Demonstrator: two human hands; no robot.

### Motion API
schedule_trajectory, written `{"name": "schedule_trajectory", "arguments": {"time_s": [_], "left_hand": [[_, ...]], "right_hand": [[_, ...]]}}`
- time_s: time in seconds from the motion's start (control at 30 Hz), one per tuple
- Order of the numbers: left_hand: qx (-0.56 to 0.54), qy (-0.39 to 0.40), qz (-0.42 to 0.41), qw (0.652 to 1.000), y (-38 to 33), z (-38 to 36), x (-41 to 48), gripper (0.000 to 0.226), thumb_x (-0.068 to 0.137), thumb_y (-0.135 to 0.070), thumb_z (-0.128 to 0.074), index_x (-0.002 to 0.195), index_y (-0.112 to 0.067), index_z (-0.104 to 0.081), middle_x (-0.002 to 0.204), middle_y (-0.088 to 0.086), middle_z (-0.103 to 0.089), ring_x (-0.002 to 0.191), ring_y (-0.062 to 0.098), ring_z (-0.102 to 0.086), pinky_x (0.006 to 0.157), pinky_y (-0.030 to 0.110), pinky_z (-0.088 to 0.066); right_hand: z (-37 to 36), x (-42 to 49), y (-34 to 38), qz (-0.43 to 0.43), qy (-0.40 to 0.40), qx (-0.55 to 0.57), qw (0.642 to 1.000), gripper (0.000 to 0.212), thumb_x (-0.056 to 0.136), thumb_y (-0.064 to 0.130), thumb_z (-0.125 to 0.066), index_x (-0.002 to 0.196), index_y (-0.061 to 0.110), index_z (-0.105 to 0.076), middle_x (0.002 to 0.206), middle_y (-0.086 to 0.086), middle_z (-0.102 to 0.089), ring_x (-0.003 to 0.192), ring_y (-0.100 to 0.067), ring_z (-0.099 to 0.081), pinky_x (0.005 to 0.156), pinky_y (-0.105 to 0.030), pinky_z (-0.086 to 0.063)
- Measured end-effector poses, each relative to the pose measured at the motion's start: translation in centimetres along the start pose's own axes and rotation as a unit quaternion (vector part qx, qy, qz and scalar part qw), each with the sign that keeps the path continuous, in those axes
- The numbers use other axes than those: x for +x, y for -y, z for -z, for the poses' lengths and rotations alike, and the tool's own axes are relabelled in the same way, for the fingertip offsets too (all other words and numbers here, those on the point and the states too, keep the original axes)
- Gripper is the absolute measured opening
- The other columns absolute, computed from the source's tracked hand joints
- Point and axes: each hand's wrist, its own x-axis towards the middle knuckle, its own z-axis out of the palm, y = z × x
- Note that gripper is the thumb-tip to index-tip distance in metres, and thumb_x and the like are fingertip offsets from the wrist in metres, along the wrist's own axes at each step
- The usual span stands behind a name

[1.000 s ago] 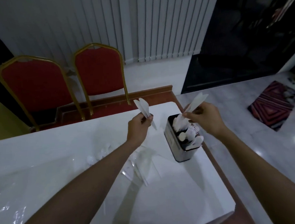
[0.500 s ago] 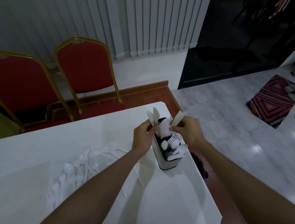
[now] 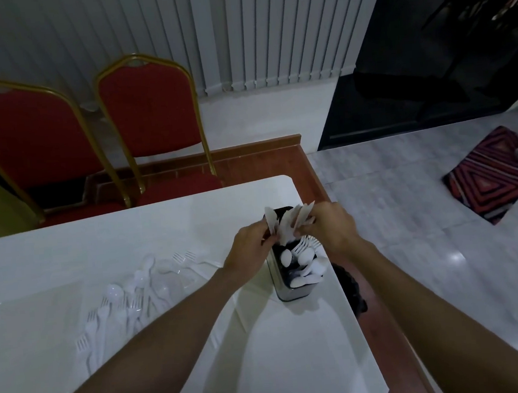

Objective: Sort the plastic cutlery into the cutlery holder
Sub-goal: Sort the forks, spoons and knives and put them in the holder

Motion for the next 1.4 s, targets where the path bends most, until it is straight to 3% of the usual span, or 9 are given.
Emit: {"name": "schedule_trajectory", "arguments": {"time_s": [0.23, 0.33, 0.5, 0.63, 0.83, 0.93, 1.07, 1.23, 1.4], "left_hand": [[0.024, 0.028, -0.024, 0.999, 0.4, -0.4, -0.2, 0.014, 0.087, -0.012, -0.057, 0.102, -0.011, -0.057, 0.092, 0.004, -0.066, 0.082, 0.021, -0.063, 0.073, 0.039, -0.053], [0.011, 0.029, -0.023, 0.999, 0.9, -0.3, -1.0, 0.014, 0.089, -0.013, -0.054, 0.102, -0.013, -0.053, 0.098, 0.002, -0.060, 0.089, 0.019, -0.060, 0.077, 0.039, -0.054], [0.033, -0.013, -0.029, 0.999, 0.4, -0.4, -1.1, 0.005, 0.091, -0.012, -0.056, 0.088, -0.009, -0.057, 0.087, 0.005, -0.067, 0.078, 0.022, -0.062, 0.072, 0.037, -0.052], [0.063, -0.043, -0.022, 0.997, 0.0, -0.1, -1.1, 0.009, 0.089, -0.013, -0.058, 0.082, -0.007, -0.060, 0.078, 0.007, -0.066, 0.071, 0.023, -0.059, 0.063, 0.031, -0.044], [0.078, -0.017, 0.014, 0.997, -0.3, -0.3, -1.4, 0.019, 0.092, -0.018, -0.055, 0.088, -0.007, -0.070, 0.080, 0.010, -0.070, 0.074, 0.026, -0.061, 0.060, 0.028, -0.034], [0.037, -0.033, 0.007, 0.999, -0.1, -0.4, -1.9, 0.016, 0.092, -0.014, -0.054, 0.093, -0.007, -0.068, 0.086, 0.008, -0.072, 0.078, 0.026, -0.065, 0.067, 0.034, -0.048], [-0.008, -0.015, -0.001, 1.000, 0.5, -0.1, -3.2, 0.024, 0.093, -0.009, -0.050, 0.112, -0.010, -0.065, 0.098, 0.010, -0.073, 0.088, 0.028, -0.067, 0.077, 0.040, -0.052], [-0.021, -0.045, 0.050, 0.998, 3.5, 1.9, -5.4, 0.033, 0.094, -0.005, -0.052, 0.127, -0.007, -0.058, 0.123, 0.009, -0.065, 0.113, 0.024, -0.060, 0.099, 0.033, -0.045], [0.012, -0.092, 0.097, 0.991, 8.3, 5.3, -8.6, 0.031, 0.093, -0.005, -0.054, 0.122, -0.010, -0.062, 0.122, 0.006, -0.065, 0.112, 0.023, -0.058, 0.097, 0.021, -0.037]], "right_hand": [[-0.5, -0.9, 0.5, 0.016, -0.001, 0.054, 0.998, 0.033, 0.068, 0.056, -0.067, 0.090, 0.032, -0.064, 0.081, 0.012, -0.068, 0.076, -0.010, -0.064, 0.064, -0.031, -0.053], [0.3, -1.3, 0.1, 0.024, -0.046, 0.060, 0.997, 0.025, 0.080, 0.048, -0.068, 0.092, 0.031, -0.056, 0.082, 0.014, -0.066, 0.076, -0.009, -0.061, 0.063, -0.027, -0.047], [-0.2, -1.0, 0.6, 0.032, -0.048, 0.019, 0.998, 0.028, 0.077, 0.041, -0.075, 0.097, 0.023, -0.067, 0.094, 0.007, -0.065, 0.082, -0.015, -0.061, 0.065, -0.029, -0.047], [0.8, -0.9, 1.0, 0.053, -0.079, 0.022, 0.995, 0.021, 0.080, 0.043, -0.072, 0.083, 0.024, -0.063, 0.080, 0.014, -0.061, 0.073, -0.007, -0.057, 0.054, -0.021, -0.036], [0.2, -1.8, 0.7, 0.066, -0.037, -0.023, 0.997, 0.023, 0.083, 0.039, -0.070, 0.104, 0.031, -0.065, 0.093, 0.016, -0.067, 0.081, -0.006, -0.058, 0.058, -0.021, -0.035], [-0.2, -2.3, 1.1, 0.074, -0.112, 0.005, 0.991, 0.011, 0.086, 0.037, -0.068, 0.094, 0.032, -0.062, 0.080, 0.020, -0.062, 0.067, -0.002, -0.055, 0.053, -0.015, -0.034], [-1.7, -3.0, 0.7, 0.090, -0.102, -0.059, 0.989, 0.005, 0.088, 0.026, -0.064, 0.090, 0.028, -0.068, 0.091, 0.011, -0.065, 0.073, -0.011, -0.060, 0.052, -0.018, -0.035], [-2.3, -3.9, 3.6, 0.088, -0.221, 0.038, 0.971, 0.014, 0.091, 0.020, -0.059, 0.102, 0.023, -0.066, 0.094, 0.007, -0.064, 0.062, -0.011, -0.055, 0.054, -0.020, -0.039], [-4.5, -4.1, 7.6, 0.146, -0.251, 0.049, 0.956, 0.019, 0.092, 0.014, -0.058, 0.108, 0.017, -0.068, 0.090, 0.002, -0.067, 0.058, -0.008, -0.050, 0.051, -0.014, -0.036]]}}
